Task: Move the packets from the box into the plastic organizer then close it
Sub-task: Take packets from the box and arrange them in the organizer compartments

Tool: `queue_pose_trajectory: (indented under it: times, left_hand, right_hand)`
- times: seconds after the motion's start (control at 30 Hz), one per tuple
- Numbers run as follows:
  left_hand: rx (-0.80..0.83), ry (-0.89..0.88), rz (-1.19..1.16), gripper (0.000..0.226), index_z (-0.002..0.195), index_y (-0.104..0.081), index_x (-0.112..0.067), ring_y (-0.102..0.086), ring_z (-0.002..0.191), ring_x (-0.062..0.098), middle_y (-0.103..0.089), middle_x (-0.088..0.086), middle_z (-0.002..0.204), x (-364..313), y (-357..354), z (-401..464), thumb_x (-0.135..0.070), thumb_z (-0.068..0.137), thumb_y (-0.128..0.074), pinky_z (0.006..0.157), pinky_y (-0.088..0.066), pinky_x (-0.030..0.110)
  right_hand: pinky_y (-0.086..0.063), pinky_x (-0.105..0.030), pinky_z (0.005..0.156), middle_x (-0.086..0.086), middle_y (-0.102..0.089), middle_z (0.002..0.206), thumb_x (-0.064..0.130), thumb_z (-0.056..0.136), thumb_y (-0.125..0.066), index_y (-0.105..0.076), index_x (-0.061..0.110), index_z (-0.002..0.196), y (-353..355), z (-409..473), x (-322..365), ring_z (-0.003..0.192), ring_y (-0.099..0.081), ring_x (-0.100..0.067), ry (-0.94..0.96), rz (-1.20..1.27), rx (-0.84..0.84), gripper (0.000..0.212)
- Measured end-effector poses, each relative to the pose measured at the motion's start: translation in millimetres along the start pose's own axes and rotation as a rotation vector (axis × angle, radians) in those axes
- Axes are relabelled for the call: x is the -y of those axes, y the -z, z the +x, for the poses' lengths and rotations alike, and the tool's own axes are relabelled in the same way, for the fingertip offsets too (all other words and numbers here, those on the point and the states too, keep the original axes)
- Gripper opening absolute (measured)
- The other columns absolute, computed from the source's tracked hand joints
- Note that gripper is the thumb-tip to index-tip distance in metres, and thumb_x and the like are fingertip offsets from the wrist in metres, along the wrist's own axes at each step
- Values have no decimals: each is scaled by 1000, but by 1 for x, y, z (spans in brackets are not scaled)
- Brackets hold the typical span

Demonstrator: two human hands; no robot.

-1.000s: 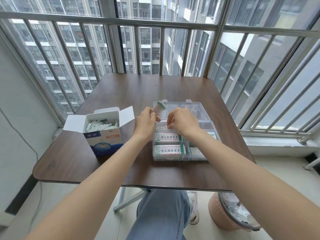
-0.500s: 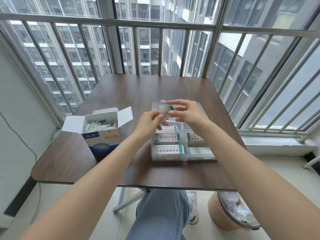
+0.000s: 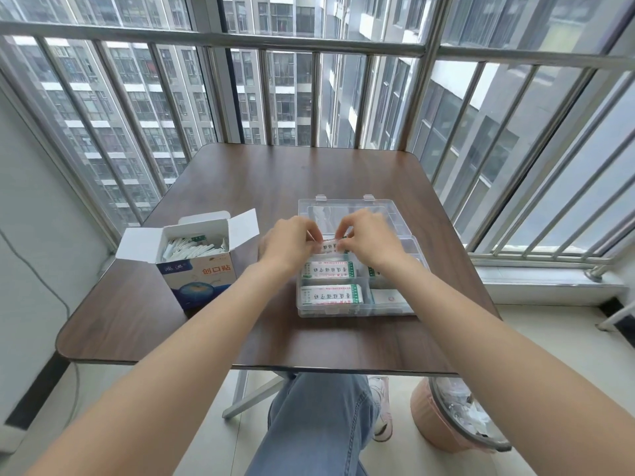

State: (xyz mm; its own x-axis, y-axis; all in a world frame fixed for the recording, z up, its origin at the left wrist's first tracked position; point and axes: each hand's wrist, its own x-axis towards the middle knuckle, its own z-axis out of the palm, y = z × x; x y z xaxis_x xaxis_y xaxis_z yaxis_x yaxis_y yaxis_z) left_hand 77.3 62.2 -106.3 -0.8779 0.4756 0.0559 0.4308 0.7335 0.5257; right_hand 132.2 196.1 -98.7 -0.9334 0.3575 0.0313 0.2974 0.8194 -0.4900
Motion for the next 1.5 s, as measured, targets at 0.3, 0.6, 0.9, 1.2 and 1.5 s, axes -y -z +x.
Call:
queue_pose_trajectory:
  times: [0.3, 0.6, 0.9, 1.2, 1.5]
  left_hand:
    - [45, -140, 333, 23, 100, -71, -31, -61, 103, 23, -67, -1, 110, -2, 5, 7, -15, 89, -58, 73, -40, 28]
    - [49, -144, 548, 27, 116, -61, -15, -60, 103, 33, -62, 10, 114, -10, -4, 4, -13, 94, -44, 71, -38, 32]
    - [-101, -181, 318, 30, 118, -56, -19, -58, 103, 31, -63, 4, 116, -25, 14, -26, -13, 93, -41, 73, -41, 34]
    - [-465, -172, 40, 19, 106, -62, -19, -61, 94, 25, -68, -2, 101, 12, 82, -92, -24, 94, -48, 69, -42, 33]
    - [95, 75, 428, 82, 150, -9, -11, -18, 142, 26, -22, 11, 154, 74, 122, -94, -25, 85, -57, 116, -17, 40]
  right_hand:
    - [-51, -33, 74, -4, -70, 100, 11, 85, -66, -74, 17, 94, 1, 2, 3, 96, -63, -23, 26, -225, 48, 14]
    - [-52, -35, 82, -2, -71, 100, 14, 84, -68, -74, 19, 90, 2, 4, -3, 99, -62, -21, -30, -102, 103, 10]
    - [-47, -27, 85, -2, -70, 105, 15, 88, -64, -72, 11, 103, 24, -23, 8, 93, -61, -12, 55, 131, -28, 18]
    - [-32, -21, 100, -1, -60, 126, 11, 90, -57, -63, 18, 120, 19, -71, 64, 118, -49, -18, 431, 105, -128, 31]
    - [-24, -41, 113, -1, -34, 151, 37, 97, -46, -32, 24, 146, 1, -80, 112, 137, -31, -22, 497, -336, 156, 52]
